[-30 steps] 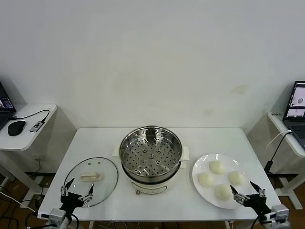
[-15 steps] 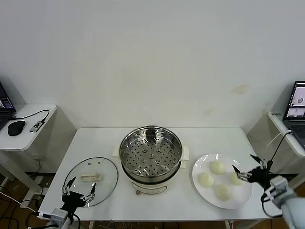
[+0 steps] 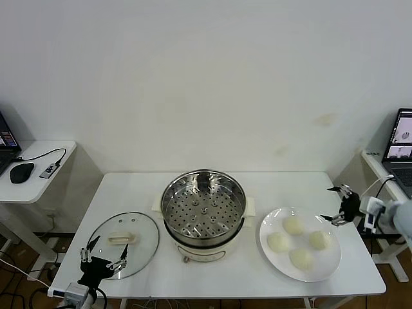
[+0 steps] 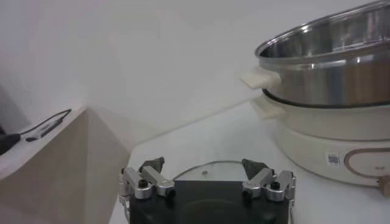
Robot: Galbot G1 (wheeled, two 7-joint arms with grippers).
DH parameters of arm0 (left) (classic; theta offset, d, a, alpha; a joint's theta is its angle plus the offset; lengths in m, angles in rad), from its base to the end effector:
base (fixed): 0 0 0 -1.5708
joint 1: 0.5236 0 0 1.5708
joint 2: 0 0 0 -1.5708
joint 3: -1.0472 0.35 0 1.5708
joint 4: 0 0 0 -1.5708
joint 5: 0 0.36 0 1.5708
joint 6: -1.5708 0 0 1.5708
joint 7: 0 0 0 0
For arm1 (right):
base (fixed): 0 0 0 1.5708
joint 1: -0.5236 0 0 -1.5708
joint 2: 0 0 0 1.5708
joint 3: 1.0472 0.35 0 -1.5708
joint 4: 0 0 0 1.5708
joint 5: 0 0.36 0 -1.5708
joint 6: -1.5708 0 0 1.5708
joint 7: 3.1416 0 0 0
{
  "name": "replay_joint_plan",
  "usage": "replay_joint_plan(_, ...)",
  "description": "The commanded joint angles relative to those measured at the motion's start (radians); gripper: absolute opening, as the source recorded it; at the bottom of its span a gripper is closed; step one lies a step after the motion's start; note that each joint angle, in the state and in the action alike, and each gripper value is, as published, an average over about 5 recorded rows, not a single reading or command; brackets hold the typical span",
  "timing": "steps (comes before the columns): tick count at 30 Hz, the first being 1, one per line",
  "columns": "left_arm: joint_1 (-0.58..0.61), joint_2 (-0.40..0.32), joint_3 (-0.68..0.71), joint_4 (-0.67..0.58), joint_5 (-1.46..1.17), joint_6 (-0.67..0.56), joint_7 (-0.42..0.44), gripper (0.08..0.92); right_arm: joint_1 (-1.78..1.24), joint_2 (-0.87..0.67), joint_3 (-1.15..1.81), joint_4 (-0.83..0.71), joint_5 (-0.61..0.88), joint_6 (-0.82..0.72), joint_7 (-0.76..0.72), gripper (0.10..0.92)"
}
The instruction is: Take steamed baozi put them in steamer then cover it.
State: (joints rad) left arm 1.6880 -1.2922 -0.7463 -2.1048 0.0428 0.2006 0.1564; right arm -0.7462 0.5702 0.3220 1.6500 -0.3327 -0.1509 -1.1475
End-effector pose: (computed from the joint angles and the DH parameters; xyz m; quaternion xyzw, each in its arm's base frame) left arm 0.1577 0.1117 -0.2941 -0.0420 -0.9706 -0.1833 0.1501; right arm 0.4052 -0.2319 -0.1193 0.3973 -0.6734 0.5551 0.2837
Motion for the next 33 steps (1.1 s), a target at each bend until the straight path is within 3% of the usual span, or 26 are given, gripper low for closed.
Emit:
replay_joint_plan(1,0.003,-0.003,-0.001,-0.021,0.004,0.001,0.0,0.823,0.32,-0.119,-0.367,-0.063,-0.051,0.021,-0.144,0.823)
replay_joint_plan(9,0.009,-0.011,-0.009,-0.02,0.01,-0.002,-0.005,0.823,0.495,0.018,-0.652,-0.223,-0.097,0.05,-0.142,0.823)
replay_joint_plan(20,0.01,-0.026,0.001,-0.016,0.028,-0.001,-0.001,0.823,0.446,0.161,-0.65,-0.357,-0.107,0.052,-0.091,0.823)
replay_joint_plan(33,0.01,-0.034,0.009,-0.002,0.042,-0.004,0.0,0.823,0.366,0.183,-0.605,-0.365,-0.143,0.026,-0.059,0.823)
